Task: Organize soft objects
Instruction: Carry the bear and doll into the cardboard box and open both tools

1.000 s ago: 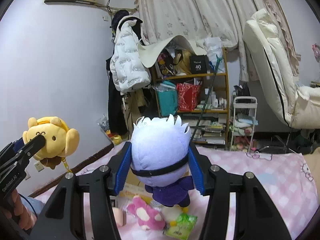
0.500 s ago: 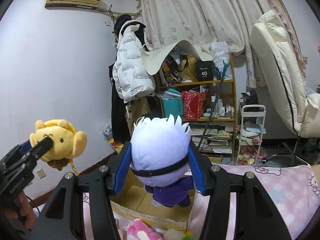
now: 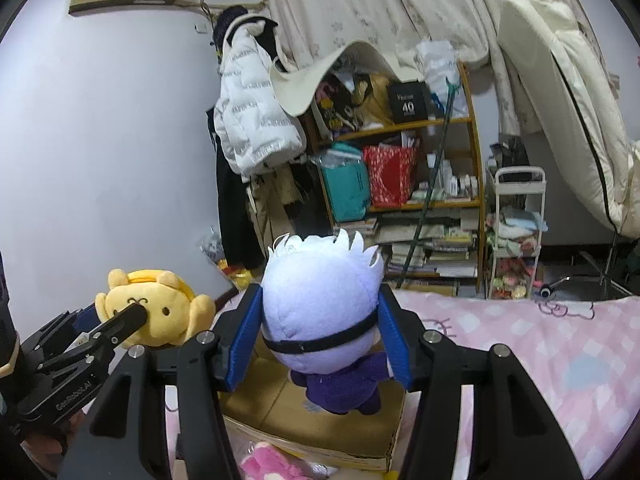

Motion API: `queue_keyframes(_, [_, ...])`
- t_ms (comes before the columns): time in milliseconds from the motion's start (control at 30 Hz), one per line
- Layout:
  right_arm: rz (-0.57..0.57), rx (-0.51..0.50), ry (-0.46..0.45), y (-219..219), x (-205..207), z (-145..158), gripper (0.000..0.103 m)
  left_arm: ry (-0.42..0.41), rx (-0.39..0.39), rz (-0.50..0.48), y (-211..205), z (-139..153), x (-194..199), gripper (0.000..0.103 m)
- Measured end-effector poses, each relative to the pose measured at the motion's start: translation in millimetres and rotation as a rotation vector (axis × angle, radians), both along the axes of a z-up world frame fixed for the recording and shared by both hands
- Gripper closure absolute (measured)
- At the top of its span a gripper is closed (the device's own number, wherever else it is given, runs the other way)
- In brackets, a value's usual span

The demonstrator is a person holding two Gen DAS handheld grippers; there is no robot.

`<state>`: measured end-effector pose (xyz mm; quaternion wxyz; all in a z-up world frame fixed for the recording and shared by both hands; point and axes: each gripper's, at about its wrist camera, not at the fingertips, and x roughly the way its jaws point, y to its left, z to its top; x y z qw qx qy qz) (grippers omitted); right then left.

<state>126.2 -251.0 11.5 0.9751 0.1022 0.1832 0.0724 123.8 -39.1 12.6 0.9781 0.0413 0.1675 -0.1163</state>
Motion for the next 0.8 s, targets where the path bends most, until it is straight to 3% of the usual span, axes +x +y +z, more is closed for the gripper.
queue_keyframes(200, [0.008,0.011,0.088,-6.3,19.7,-28.4,0.043,0.066,0.072,-0.040,-10.7,-23.5,16.9,0.052])
queue_keyframes(367, [0.016,0.028,0.134,-10.6,27.3,-42.6,0.041,0.081,0.095,-0.021,-13.6,-31.0,21.1,0.036])
queue_keyframes(533, [0.020,0.036,0.145,-13.9,27.2,-44.3,0.040,0.087,0.095,0.000,-9.2,-31.1,18.1,0.029])
queue_keyframes(800, [-0.010,0.031,0.131,-16.6,11.3,-34.3,0.016,0.093,0.043,0.016,2.8,-19.1,-0.9,0.008])
